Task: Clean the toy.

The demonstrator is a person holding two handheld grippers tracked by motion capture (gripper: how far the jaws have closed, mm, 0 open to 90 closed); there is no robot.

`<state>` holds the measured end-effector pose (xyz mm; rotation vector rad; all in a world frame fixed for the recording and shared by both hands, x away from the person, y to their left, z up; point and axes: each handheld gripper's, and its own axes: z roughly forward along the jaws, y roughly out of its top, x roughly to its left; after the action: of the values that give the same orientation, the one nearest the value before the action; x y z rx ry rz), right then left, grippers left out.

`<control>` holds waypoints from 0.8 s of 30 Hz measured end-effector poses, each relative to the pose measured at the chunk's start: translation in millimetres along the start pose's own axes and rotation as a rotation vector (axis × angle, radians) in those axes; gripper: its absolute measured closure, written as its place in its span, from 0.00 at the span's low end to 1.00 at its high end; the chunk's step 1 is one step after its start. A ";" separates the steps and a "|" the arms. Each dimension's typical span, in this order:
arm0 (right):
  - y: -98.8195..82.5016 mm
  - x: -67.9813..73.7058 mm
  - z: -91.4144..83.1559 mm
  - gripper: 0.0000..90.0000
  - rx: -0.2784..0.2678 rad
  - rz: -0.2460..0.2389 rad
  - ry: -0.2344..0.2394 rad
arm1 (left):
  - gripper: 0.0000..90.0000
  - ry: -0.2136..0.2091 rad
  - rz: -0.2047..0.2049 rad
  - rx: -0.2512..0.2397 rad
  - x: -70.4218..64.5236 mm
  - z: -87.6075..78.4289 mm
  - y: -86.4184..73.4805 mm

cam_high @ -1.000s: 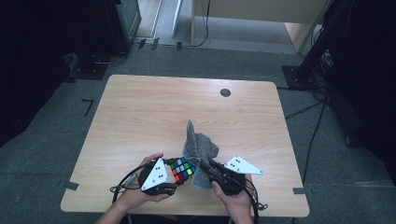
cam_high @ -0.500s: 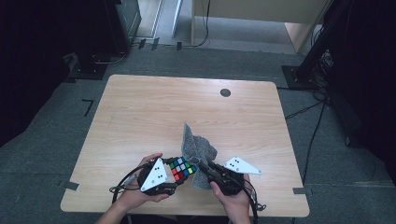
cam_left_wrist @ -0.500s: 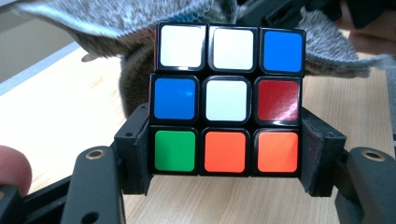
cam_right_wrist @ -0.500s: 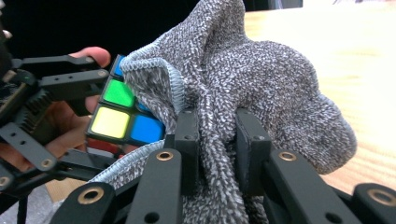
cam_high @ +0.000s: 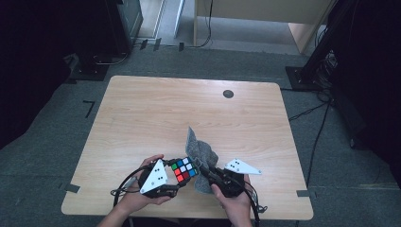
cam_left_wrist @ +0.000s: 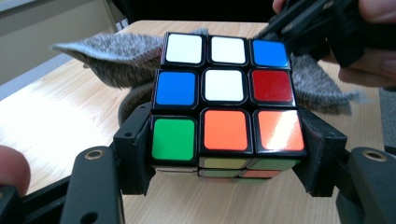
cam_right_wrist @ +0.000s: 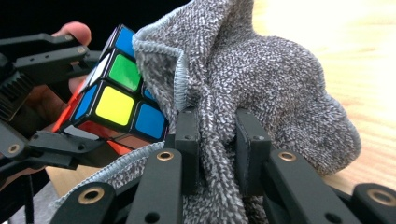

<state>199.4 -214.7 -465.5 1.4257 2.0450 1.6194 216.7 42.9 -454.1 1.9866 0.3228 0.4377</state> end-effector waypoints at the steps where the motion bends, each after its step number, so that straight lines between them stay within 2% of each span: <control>1: -0.6 -0.6 1.2 0.83 0.008 0.006 0.006 | 0.37 -0.003 -0.004 -0.002 0.2 -0.2 0.3; 3: -2.1 -0.7 3.7 0.83 0.032 0.017 0.012 | 0.37 -0.006 -0.004 0.002 0.3 0.6 -0.3; 5: -1.4 -0.6 3.7 0.83 0.034 0.003 0.002 | 0.38 0.003 -0.003 0.008 0.8 1.5 -1.9; 8: 6.2 0.4 -5.6 0.83 -0.018 -0.008 -0.007 | 0.38 0.024 -0.001 0.027 2.6 3.0 -3.1; 9: 12.4 6.8 -14.0 0.83 -0.062 -0.036 -0.016 | 0.38 0.031 0.001 0.041 2.4 4.2 -3.8; 10: 14.8 12.8 -17.1 0.83 -0.076 -0.066 -0.018 | 0.38 0.041 0.008 0.059 1.8 6.2 -4.5; 11: 14.8 12.8 -17.1 0.83 -0.076 -0.066 -0.018 | 0.38 0.056 0.019 0.078 0.5 8.7 -5.3; 14: 17.3 38.7 -16.8 0.83 -0.068 -0.196 -0.014 | 0.38 0.083 0.052 0.131 -6.8 16.8 -5.1; 17: 11.4 63.2 -4.7 0.83 -0.007 -0.316 -0.022 | 0.38 0.085 0.070 0.138 -15.4 21.0 -1.6; 19: 5.4 72.0 4.8 0.83 0.027 -0.374 -0.049 | 0.38 0.097 0.090 0.154 -18.1 21.6 -0.1; 20: 4.1 73.0 6.6 0.83 0.026 -0.382 -0.065 | 0.38 0.102 0.089 0.157 -17.9 21.8 -0.7; 21: 7.4 67.6 6.3 0.82 0.026 -0.348 -0.070 | 0.38 0.096 0.079 0.151 -17.0 21.6 -1.5; 22: 7.4 67.6 6.3 0.82 0.026 -0.348 -0.070 | 0.38 0.090 0.075 0.150 -16.0 20.8 -1.8; 24: 11.3 58.3 2.5 0.82 0.006 -0.304 -0.109 | 0.38 0.092 0.079 0.150 -15.4 19.8 -1.8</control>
<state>176.6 -170.0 -433.6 1.1106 2.0834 1.3825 211.5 21.4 -466.1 2.1350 0.3442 0.5711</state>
